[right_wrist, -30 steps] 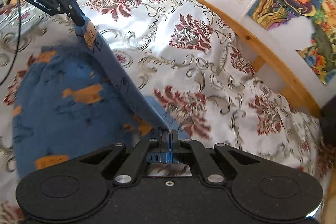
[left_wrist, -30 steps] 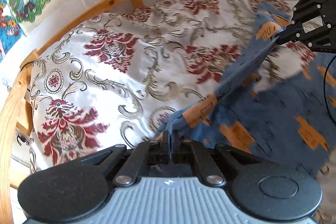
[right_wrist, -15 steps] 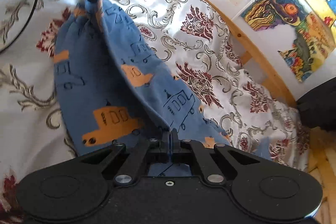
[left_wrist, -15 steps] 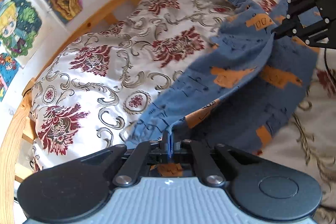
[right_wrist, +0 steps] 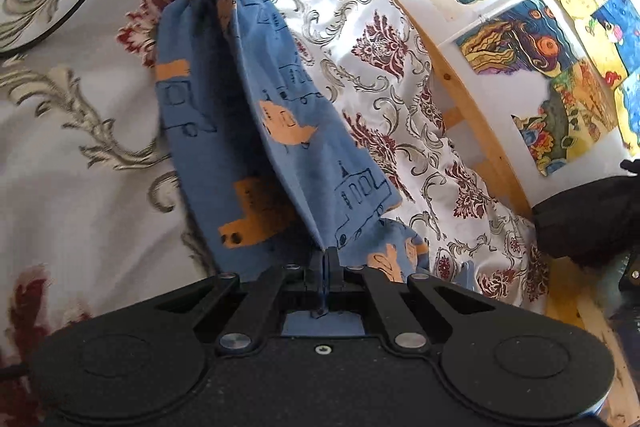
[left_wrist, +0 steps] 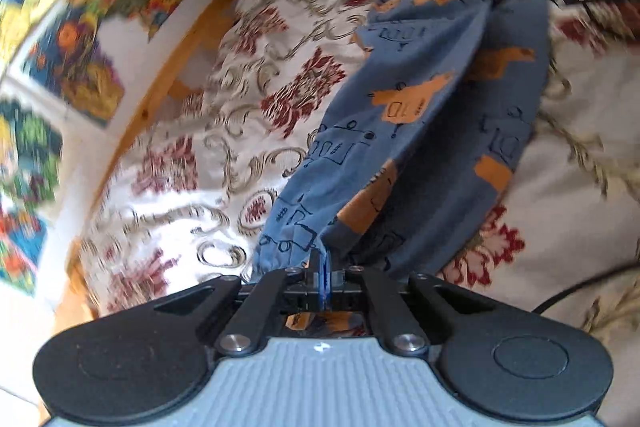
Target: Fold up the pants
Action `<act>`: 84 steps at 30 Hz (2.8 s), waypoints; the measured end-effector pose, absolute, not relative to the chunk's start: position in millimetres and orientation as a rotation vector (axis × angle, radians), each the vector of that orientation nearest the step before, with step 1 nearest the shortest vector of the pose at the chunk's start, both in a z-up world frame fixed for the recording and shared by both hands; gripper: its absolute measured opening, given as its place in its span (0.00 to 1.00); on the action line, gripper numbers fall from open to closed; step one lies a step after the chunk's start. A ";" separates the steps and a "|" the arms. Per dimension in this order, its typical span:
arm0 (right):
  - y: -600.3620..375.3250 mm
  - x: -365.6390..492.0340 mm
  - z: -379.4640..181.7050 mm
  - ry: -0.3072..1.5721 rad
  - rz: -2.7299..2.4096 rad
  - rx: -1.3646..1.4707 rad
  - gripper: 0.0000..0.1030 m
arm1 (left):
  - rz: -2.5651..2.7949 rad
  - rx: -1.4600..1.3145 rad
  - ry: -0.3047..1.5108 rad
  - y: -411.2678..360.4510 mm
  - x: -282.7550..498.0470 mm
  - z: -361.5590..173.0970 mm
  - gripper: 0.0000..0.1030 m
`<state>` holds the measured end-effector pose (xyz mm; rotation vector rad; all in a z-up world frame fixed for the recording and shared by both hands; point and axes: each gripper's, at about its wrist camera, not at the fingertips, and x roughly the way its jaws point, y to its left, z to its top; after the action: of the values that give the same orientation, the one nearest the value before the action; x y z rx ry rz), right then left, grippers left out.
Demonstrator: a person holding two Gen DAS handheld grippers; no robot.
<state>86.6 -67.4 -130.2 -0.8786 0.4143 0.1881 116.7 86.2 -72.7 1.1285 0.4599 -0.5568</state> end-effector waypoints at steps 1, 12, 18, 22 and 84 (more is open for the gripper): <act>-66.2 84.6 -131.8 0.416 0.191 -0.881 0.00 | -0.566 1.147 0.454 86.8 114.8 -75.0 0.01; -57.5 68.5 -135.3 0.411 0.203 -0.931 0.00 | -0.636 1.250 0.412 97.3 101.9 -92.8 0.01; -56.5 62.8 -140.0 0.428 0.224 -0.943 0.00 | -0.660 1.262 0.435 100.6 98.9 -94.9 0.01; -53.7 58.7 -139.0 0.433 0.232 -0.941 0.00 | -0.662 1.253 0.447 102.0 98.0 -93.4 0.01; -327.2 85.7 -67.8 0.638 0.236 0.247 0.98 | -0.390 0.780 0.696 -171.1 65.0 -97.9 0.34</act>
<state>85.7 -327.2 -67.8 0.2466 0.6383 0.2364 65.0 -171.1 -97.9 0.7802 0.6963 -0.3896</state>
